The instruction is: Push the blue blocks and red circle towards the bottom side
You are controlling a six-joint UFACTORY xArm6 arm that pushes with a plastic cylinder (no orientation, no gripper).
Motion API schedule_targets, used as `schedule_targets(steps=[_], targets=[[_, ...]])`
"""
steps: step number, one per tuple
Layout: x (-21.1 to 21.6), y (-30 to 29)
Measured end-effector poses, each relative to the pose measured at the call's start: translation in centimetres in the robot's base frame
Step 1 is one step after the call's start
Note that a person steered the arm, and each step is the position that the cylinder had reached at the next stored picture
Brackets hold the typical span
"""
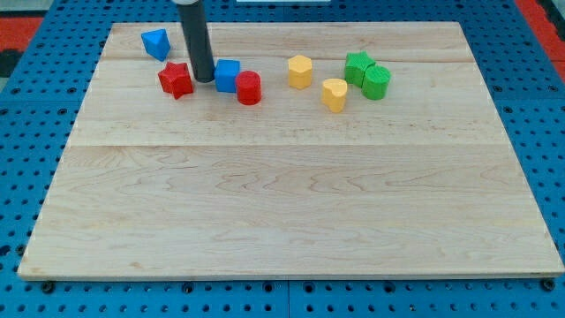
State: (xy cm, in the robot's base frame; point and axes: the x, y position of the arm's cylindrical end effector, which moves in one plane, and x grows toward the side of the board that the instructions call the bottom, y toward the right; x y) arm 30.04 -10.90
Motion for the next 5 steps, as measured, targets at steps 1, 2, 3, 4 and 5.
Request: schedule_targets(steps=[1, 2, 3, 4, 5], targets=[[-6.1, 1.4], [-10.6, -6.2], [-10.1, -10.8], [-2.9, -10.6], [-0.6, -7.0]])
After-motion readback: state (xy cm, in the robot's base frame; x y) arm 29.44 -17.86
